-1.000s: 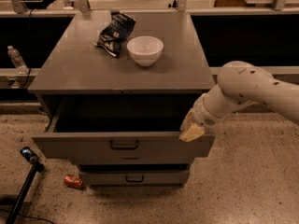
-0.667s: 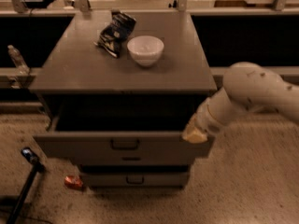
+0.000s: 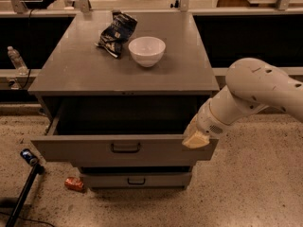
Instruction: Open top drawer
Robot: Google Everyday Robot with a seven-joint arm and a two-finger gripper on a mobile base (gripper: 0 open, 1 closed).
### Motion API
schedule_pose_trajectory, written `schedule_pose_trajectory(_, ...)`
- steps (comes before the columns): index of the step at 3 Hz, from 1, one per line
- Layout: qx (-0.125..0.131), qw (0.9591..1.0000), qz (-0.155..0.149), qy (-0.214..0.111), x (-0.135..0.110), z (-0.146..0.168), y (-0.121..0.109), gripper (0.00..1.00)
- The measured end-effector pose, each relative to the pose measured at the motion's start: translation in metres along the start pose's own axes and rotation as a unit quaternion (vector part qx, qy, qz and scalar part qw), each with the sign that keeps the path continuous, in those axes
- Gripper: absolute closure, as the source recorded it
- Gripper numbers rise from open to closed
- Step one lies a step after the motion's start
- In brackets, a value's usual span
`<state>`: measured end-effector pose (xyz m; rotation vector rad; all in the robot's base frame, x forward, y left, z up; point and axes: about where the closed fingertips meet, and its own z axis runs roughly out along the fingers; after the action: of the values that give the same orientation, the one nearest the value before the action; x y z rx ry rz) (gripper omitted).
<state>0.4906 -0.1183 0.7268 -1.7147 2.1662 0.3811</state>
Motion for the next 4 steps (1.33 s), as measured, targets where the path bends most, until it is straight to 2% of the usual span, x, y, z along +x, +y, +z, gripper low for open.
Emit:
schedule_pose_trajectory(1,0.009,0.9998,-0.016,0.003,-0.011,-0.015,-0.007,0.29)
schedule_pose_trajectory(3,0.042,0.9983,-0.039,0.004,-0.022,-0.027,-0.029,0.76)
schedule_pose_trajectory(4,0.059,0.997,-0.049,-0.011,-0.024,-0.021,-0.034,0.98)
